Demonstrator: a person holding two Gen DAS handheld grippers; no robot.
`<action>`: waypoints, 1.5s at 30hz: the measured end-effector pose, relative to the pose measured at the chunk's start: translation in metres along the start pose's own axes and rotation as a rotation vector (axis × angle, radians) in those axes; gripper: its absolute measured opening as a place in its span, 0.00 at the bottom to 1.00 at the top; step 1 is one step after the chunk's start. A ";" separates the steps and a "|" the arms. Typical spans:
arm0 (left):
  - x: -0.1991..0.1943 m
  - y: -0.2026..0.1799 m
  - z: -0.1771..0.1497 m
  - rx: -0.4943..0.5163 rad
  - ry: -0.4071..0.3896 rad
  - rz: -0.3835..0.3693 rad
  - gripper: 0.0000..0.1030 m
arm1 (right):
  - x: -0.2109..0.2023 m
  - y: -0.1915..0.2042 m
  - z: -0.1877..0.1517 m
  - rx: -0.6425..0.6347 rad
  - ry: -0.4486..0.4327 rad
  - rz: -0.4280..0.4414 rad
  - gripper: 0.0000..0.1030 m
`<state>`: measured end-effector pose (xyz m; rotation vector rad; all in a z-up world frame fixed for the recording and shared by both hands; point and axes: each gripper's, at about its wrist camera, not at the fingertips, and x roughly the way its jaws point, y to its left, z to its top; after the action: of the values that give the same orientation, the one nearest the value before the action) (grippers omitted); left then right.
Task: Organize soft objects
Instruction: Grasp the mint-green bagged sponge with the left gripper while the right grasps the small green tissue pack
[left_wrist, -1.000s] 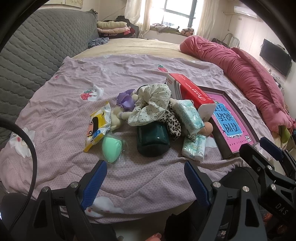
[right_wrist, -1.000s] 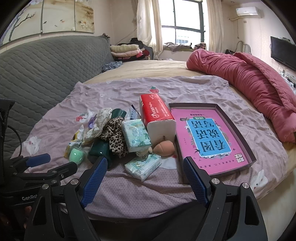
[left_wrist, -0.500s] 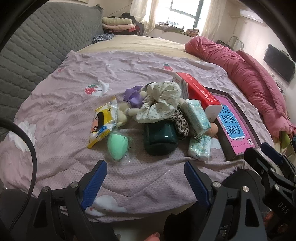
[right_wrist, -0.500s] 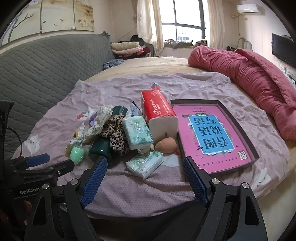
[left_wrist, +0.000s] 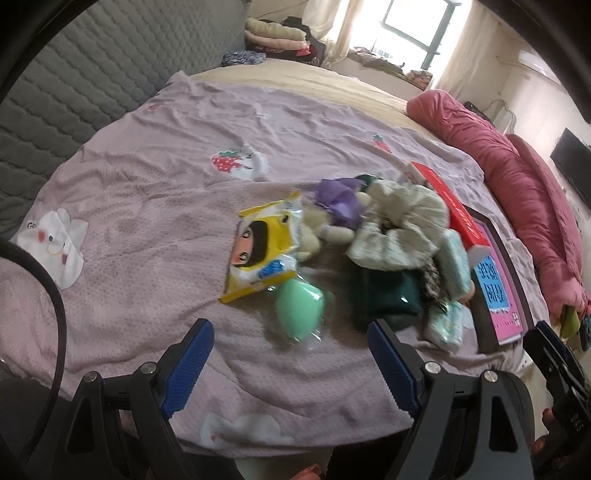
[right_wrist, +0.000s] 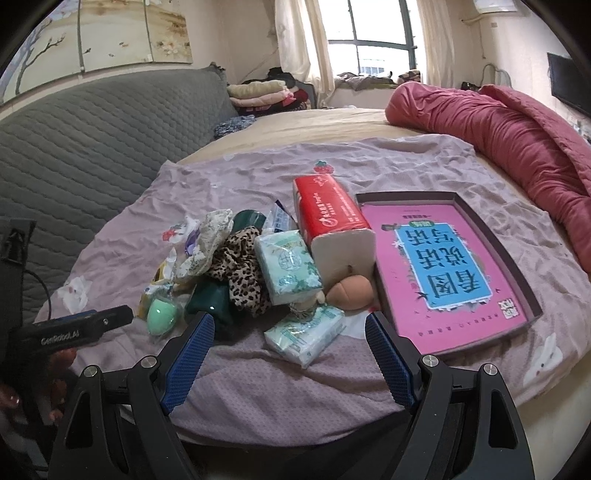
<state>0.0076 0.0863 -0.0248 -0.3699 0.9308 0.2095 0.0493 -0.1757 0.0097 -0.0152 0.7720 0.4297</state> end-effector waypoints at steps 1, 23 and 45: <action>0.004 0.006 0.003 -0.010 0.003 -0.003 0.83 | 0.003 0.001 0.001 -0.002 0.004 0.004 0.82; 0.085 0.003 0.005 -0.039 0.172 -0.120 0.48 | 0.066 -0.008 0.011 0.041 0.099 0.003 0.82; 0.104 0.009 0.016 -0.115 0.179 -0.181 0.45 | 0.131 -0.026 0.031 0.036 0.097 0.117 0.58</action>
<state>0.0767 0.1023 -0.1025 -0.5835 1.0571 0.0649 0.1632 -0.1459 -0.0602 0.0428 0.8784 0.5290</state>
